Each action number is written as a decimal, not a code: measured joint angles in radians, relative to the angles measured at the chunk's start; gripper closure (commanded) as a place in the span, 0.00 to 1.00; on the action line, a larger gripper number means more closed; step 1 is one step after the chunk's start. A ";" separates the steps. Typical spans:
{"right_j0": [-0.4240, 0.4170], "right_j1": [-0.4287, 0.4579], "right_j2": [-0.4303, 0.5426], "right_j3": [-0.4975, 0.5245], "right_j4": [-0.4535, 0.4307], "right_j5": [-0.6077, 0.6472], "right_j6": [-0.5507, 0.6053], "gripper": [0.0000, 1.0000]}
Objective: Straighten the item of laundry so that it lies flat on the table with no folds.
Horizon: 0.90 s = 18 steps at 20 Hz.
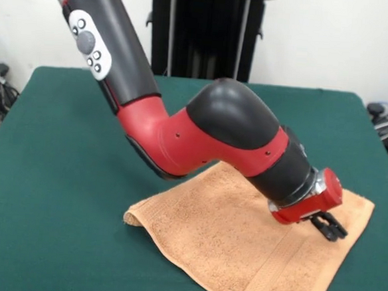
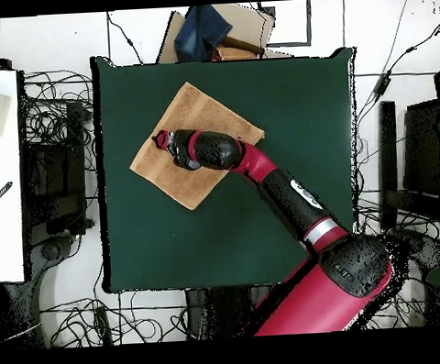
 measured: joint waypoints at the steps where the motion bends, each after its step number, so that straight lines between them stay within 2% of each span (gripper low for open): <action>1: 0.005 0.007 0.000 -0.001 0.000 -0.007 0.000 1.00; 18: 0.019 -0.005 -0.003 0.001 0.000 -0.028 0.000 1.00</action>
